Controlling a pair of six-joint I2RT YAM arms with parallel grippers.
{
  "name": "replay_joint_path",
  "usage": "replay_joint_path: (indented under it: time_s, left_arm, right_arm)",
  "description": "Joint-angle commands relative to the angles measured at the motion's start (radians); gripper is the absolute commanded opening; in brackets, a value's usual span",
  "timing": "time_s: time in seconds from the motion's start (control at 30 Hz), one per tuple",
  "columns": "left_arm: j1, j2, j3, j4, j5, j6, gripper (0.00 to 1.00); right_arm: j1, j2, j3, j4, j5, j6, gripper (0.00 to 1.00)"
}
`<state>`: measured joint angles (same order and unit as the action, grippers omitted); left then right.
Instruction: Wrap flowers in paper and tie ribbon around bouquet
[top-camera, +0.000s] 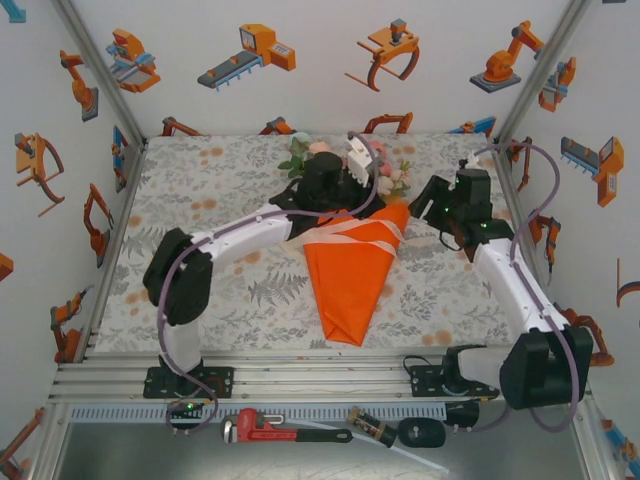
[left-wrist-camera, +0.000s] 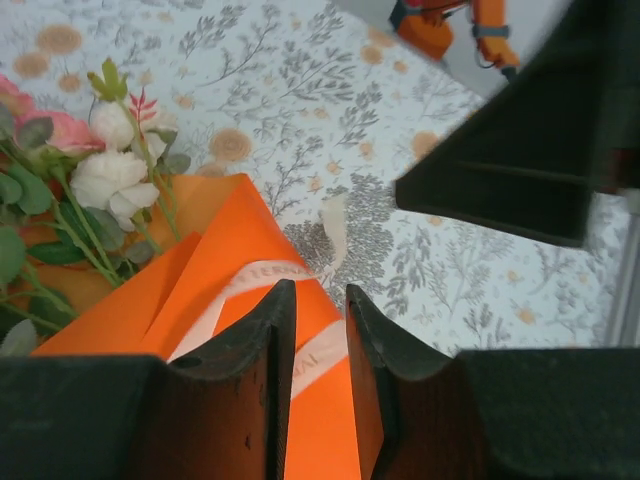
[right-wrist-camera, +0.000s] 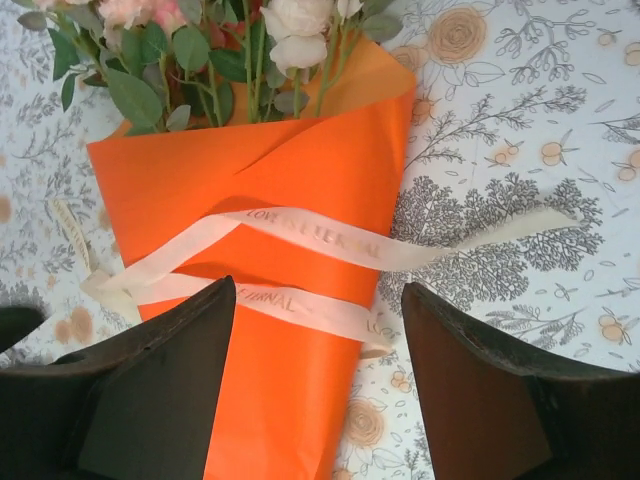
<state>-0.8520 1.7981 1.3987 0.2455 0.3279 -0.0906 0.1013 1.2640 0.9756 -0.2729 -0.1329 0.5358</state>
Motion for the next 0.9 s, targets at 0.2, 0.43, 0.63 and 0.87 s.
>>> replay_joint_path:
  time_s: [0.2, 0.43, 0.63, 0.87]
  left_arm:
    - [0.033, -0.173, -0.246, 0.043, 0.114, 0.127, 0.31]
    - [0.061, -0.19, -0.303, 0.013, 0.129, 0.246, 0.31]
    - [0.08, -0.193, -0.315, 0.01, 0.177, 0.249, 0.33]
    - [0.092, -0.175, -0.331, 0.056, 0.187, 0.23, 0.35]
  right_arm:
    - [-0.07, 0.258, 0.142, -0.078, -0.09, -0.364, 0.61]
    - [-0.07, 0.47, 0.272, -0.341, -0.14, -0.662, 0.61]
    - [-0.051, 0.545, 0.293, -0.385, -0.173, -0.759, 0.63]
    - [0.0, 0.541, 0.243, -0.283, -0.17, -0.883, 0.64]
